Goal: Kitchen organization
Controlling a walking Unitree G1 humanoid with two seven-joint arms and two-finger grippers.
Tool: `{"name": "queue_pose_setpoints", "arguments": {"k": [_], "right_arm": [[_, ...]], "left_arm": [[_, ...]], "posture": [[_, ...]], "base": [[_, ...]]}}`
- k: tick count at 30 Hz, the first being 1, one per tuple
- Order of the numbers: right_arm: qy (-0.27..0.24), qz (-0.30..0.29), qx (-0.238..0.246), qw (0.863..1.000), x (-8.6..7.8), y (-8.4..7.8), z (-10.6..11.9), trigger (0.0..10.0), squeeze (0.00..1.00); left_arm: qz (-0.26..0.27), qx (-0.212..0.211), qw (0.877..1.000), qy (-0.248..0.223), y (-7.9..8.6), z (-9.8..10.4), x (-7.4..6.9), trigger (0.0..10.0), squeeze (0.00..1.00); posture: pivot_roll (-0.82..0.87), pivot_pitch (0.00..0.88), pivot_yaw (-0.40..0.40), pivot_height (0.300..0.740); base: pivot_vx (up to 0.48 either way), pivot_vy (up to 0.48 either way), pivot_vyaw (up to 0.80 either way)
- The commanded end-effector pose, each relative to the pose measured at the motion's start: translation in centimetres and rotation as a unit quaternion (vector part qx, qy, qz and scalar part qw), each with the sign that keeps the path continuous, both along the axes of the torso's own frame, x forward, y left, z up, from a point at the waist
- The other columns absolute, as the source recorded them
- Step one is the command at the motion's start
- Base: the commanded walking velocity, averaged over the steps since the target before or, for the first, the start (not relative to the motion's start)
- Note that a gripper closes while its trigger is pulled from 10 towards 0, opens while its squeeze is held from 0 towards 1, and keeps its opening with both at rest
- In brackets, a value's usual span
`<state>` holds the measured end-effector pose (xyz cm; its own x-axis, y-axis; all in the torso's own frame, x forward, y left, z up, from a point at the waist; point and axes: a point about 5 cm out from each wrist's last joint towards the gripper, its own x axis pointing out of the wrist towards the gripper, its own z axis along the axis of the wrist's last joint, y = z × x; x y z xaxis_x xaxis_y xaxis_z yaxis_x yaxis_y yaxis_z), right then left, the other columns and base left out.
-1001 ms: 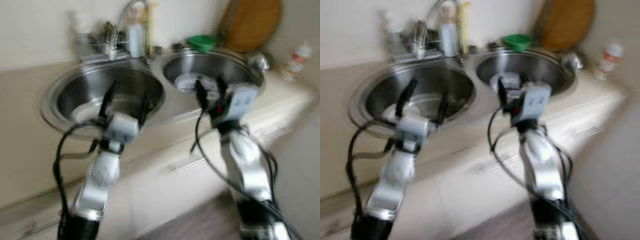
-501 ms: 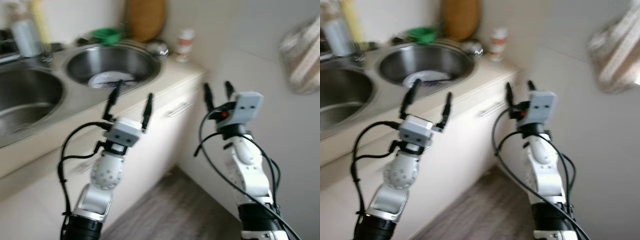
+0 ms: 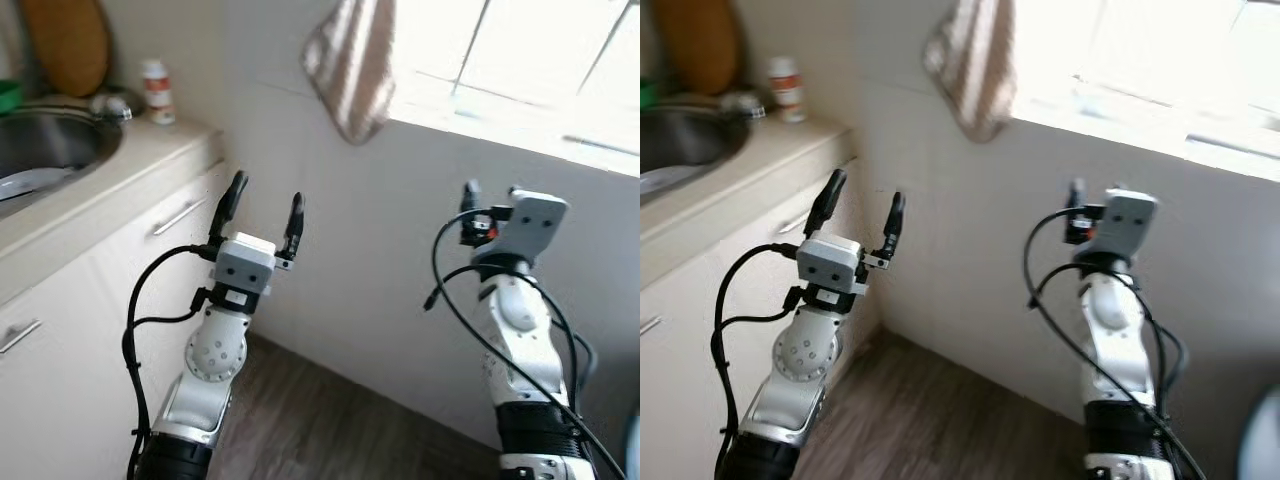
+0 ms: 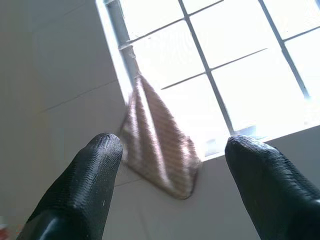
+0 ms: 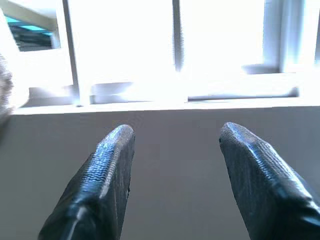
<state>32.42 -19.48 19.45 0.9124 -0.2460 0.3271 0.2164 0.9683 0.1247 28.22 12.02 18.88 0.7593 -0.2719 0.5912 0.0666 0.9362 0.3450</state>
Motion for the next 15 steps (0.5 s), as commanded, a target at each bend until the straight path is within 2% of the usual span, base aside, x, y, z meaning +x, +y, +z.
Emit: {"name": "queue_pose_setpoints", "arguments": {"k": [1, 15], "right_arm": [[0.009, 0.000, 0.002, 1.000, 0.4, 0.3, 0.0, 10.0, 0.00], [0.050, -0.053, 0.034, 0.997, 0.5, -1.4, -1.3, 10.0, 0.00]], "left_arm": [[-0.004, 0.000, 1.000, 0.019, -0.1, -0.5, 0.2, 10.0, 0.00], [-0.010, 0.006, 0.999, 0.045, -0.2, -1.4, 0.4, 10.0, 0.00]], "posture": [[-0.02, 0.000, -0.028, 0.740], [-0.02, 0.000, -0.025, 0.740]], "base": [[0.000, 0.000, -0.80], [0.000, 0.000, -0.80]]}}
